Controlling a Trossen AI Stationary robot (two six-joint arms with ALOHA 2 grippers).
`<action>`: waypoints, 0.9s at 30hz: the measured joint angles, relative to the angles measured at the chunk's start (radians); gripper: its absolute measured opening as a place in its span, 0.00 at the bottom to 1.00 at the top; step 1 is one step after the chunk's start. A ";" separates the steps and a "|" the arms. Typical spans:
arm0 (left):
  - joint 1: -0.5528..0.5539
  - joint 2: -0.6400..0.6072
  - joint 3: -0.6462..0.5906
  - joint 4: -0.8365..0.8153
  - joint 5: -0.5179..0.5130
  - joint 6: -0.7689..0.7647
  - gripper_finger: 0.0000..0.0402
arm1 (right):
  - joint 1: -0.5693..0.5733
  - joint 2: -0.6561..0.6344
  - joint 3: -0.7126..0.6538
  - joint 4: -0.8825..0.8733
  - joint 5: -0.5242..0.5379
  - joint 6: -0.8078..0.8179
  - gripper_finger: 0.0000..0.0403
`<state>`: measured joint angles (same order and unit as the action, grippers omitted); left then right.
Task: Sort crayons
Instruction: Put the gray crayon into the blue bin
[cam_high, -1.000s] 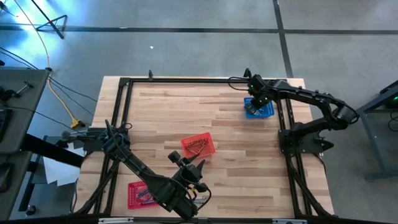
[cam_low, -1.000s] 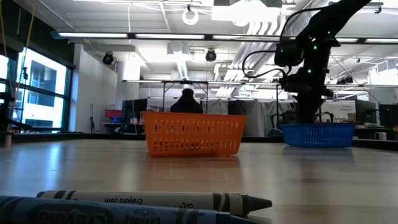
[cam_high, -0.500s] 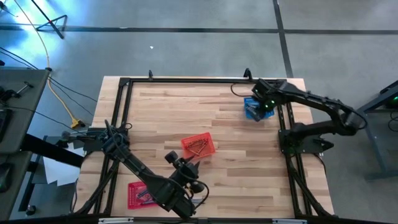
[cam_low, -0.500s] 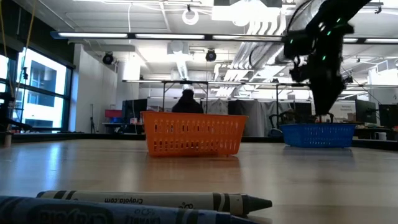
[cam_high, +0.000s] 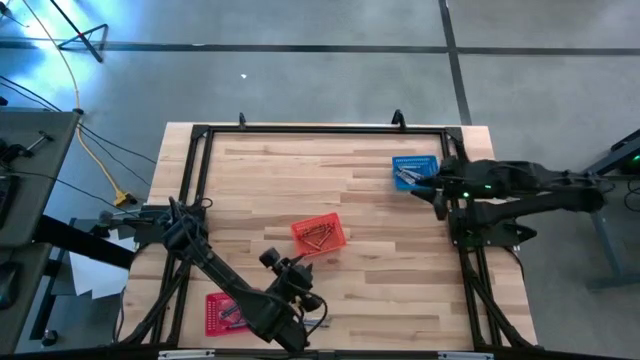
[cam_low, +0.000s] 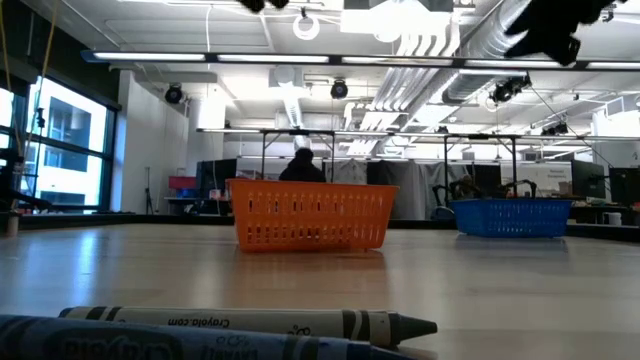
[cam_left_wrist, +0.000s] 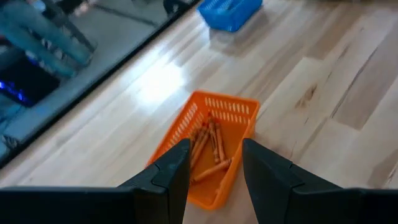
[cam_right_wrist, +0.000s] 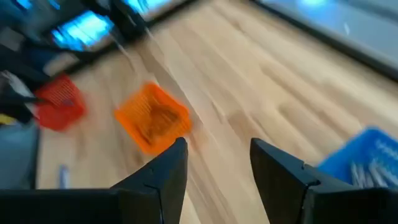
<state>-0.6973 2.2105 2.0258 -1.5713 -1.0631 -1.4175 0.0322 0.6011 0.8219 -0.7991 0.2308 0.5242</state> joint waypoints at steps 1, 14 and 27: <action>0.004 0.000 0.000 0.000 0.021 0.000 0.33 | 0.030 -0.017 0.000 0.018 0.030 -0.001 0.42; 0.006 0.000 -0.001 0.023 0.117 0.112 0.33 | 0.235 0.077 0.001 0.046 0.025 0.233 0.42; -0.005 0.000 -0.001 0.549 0.298 0.480 0.33 | 0.518 0.433 0.000 0.399 -0.092 0.133 0.42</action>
<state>-0.7024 2.2105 2.0251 -1.0224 -0.7648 -0.9373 0.5497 1.0344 0.8223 -0.4002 0.1388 0.6567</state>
